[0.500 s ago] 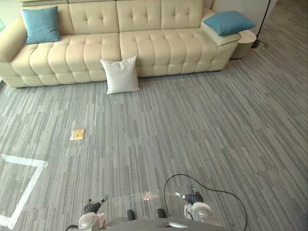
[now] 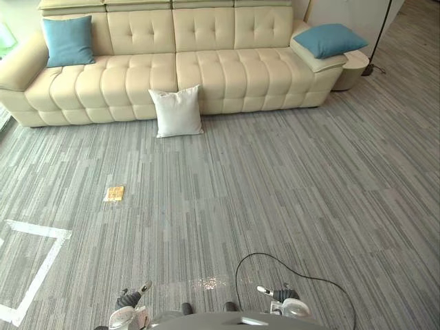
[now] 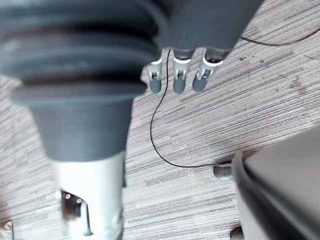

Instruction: Pick up cushions and gather them together orderly.

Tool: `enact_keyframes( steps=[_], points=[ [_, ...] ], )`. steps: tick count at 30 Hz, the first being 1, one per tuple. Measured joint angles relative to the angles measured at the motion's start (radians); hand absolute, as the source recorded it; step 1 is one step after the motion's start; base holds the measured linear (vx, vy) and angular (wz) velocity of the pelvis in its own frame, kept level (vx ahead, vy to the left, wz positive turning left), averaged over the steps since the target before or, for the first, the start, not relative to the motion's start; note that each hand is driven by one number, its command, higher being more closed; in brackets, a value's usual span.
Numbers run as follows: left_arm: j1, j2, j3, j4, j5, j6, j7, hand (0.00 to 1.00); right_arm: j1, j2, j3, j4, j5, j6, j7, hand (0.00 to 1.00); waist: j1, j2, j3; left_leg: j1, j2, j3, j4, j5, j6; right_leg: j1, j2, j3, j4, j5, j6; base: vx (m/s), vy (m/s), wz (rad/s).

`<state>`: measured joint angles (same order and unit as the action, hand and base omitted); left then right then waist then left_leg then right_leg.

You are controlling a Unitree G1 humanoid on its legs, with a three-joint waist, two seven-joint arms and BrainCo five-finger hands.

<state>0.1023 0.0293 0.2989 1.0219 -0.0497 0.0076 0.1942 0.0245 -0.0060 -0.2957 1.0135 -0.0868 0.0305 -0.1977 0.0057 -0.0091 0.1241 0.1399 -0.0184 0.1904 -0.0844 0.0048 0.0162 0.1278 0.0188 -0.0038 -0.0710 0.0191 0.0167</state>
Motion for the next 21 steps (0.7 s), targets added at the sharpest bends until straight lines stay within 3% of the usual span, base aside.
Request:
enact_keyframes(
  steps=[21],
  points=[
    [0.01,0.009,0.004,0.03,-0.007,0.007,-0.028,0.0,0.004,0.009,-0.072,0.026,0.063,-0.001,0.013,0.0,0.029,-0.003,0.001,-0.019,-0.025,-0.065,-0.002,0.005,0.008,0.014,-0.024,-0.074,-0.008,-0.015,0.019,-0.02,-0.017,0.1]
  ],
)
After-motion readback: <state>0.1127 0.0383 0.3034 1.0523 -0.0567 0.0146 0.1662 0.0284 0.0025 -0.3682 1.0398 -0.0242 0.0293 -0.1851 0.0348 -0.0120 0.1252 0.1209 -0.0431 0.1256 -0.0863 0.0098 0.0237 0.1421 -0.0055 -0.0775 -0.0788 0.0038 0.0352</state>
